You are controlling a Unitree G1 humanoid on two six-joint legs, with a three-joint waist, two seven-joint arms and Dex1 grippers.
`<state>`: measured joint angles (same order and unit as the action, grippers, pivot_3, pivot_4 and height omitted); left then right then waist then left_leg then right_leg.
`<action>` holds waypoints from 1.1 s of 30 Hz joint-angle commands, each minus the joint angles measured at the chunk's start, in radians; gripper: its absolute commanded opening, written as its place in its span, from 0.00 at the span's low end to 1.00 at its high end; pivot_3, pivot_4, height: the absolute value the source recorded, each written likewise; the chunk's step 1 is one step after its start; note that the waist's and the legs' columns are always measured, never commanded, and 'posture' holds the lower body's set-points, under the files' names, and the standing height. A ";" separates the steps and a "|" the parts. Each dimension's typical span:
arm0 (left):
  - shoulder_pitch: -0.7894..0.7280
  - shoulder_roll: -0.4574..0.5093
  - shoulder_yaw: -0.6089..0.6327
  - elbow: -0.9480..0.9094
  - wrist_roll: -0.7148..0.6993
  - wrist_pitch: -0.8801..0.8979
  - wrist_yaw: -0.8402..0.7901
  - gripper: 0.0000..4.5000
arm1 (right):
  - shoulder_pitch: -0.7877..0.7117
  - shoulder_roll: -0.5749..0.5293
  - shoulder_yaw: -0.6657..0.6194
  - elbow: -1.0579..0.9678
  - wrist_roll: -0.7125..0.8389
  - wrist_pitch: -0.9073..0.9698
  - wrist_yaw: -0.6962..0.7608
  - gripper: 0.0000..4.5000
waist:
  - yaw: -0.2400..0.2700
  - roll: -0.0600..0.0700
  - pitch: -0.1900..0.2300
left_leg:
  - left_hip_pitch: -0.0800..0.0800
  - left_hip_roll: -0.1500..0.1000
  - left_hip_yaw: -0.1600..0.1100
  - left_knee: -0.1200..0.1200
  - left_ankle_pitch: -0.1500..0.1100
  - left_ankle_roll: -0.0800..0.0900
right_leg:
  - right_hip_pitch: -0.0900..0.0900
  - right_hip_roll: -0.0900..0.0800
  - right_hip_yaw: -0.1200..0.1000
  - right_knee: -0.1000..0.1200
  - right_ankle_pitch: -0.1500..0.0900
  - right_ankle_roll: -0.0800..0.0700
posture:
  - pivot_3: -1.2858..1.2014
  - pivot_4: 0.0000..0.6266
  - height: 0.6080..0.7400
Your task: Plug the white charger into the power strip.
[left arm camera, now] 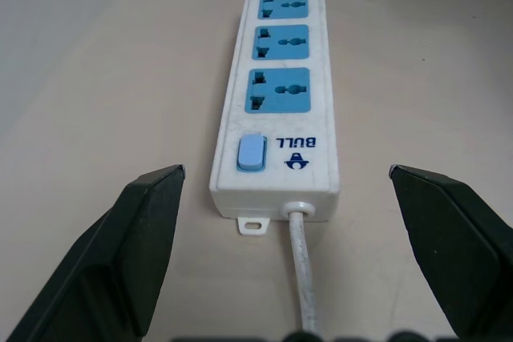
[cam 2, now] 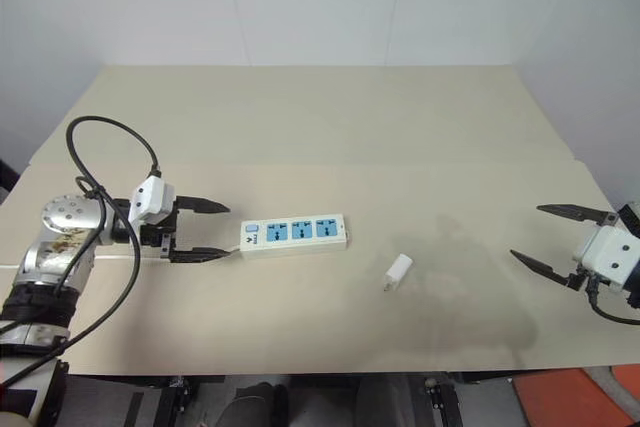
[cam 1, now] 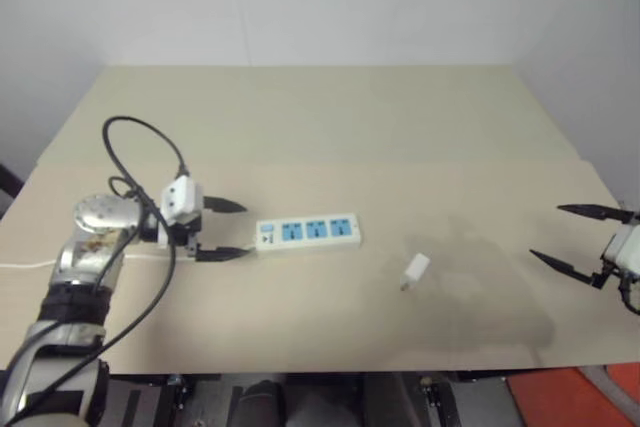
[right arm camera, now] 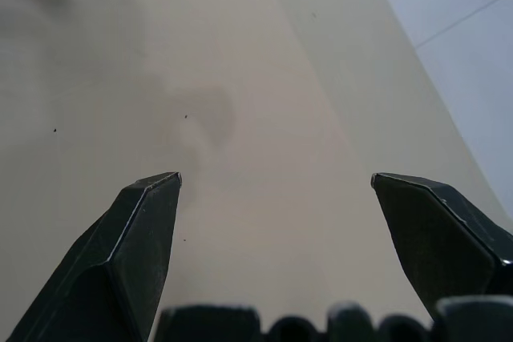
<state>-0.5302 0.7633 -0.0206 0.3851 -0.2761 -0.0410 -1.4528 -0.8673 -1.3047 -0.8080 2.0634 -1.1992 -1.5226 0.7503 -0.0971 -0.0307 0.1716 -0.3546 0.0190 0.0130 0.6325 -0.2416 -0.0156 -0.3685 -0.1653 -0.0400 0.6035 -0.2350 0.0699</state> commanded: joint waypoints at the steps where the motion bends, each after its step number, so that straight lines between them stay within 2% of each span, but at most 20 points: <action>1: -0.023 -0.002 0.001 0.005 0.003 -0.016 -0.003 1.00 | 0.005 -0.041 0.025 0.031 -0.039 -0.062 -0.094 1.00 | 0.000 0.000 0.000 | 0.000 0.000 0.000 0.000 0.000 0.000 | 0.000 0.000 0.000 0.000 0.000 0.000 | 0.52 0.24 1.00; 10: -0.008 0.041 0.013 -0.010 -0.010 -0.011 -0.070 1.00 | 0.012 -0.061 0.080 0.031 -0.195 -0.092 -0.266 1.00 | -0.004 0.000 0.000 | 0.000 0.000 0.000 0.000 0.000 0.000 | 0.000 0.000 0.000 0.000 0.000 0.000 | 0.52 0.24 1.00; 15: 0.027 0.052 0.031 -0.048 -0.025 0.008 -0.052 1.00 | 0.004 -0.039 0.093 0.031 -0.187 -0.092 -0.324 1.00 | -0.002 0.000 0.000 | 0.000 0.000 0.000 0.000 0.000 0.000 | 0.000 0.000 0.001 0.000 0.000 0.000 | 0.52 0.24 1.00; 20: 0.034 0.024 0.029 -0.047 -0.028 -0.004 -0.027 1.00 | -0.034 -0.052 0.049 0.031 -0.107 -0.023 -0.177 1.00 | -0.001 0.000 0.000 | 0.000 0.000 0.000 0.000 0.000 0.000 | 0.000 0.000 0.001 0.000 0.000 0.000 | 0.52 0.24 1.00; 23: 0.001 -0.017 0.008 0.017 -0.015 -0.029 -0.023 1.00 | -0.043 -0.047 -0.005 0.031 -0.043 0.040 -0.056 1.00 | 0.000 0.000 0.000 | 0.001 0.000 0.000 0.000 0.000 0.000 | 0.001 0.000 0.000 -0.001 0.000 0.000 | 0.52 0.24 1.00; 25: -0.026 -0.048 -0.001 0.076 0.003 -0.068 -0.022 1.00 | -0.032 -0.036 -0.026 0.031 -0.029 0.036 -0.042 1.00 | 0.002 0.000 0.000 | 0.001 0.000 0.000 0.000 0.000 0.000 | 0.001 0.000 0.000 -0.001 0.000 0.000 | 0.52 0.24 1.00; 29: -0.106 -0.114 -0.024 0.248 0.046 -0.185 -0.036 1.00 | 0.013 -0.021 0.010 0.031 -0.113 -0.076 -0.200 1.00 | 0.002 0.000 0.000 | 0.000 0.000 0.000 0.000 0.000 0.000 | 0.002 0.000 0.000 -0.002 0.000 0.000 | 0.52 0.24 1.00; 33: -0.223 -0.192 0.005 0.479 0.031 -0.287 -0.078 1.00 | 0.034 -0.035 0.007 0.031 -0.213 -0.092 -0.313 1.00 | 0.001 0.000 0.000 | 0.000 -0.001 0.000 0.000 0.000 0.000 | 0.002 -0.001 0.000 -0.002 0.001 0.001 | 0.52 0.24 1.00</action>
<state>-0.7143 0.5748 -0.0419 0.8130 -0.2334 -0.2862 -1.5057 -0.8368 -1.3119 -0.7922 2.0645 -1.3833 -1.5891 0.4855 -0.0959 -0.0309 0.1715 -0.3549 0.0177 0.0129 0.6328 -0.2416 -0.0153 -0.3669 -0.1663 -0.0402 0.6009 -0.2344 0.0706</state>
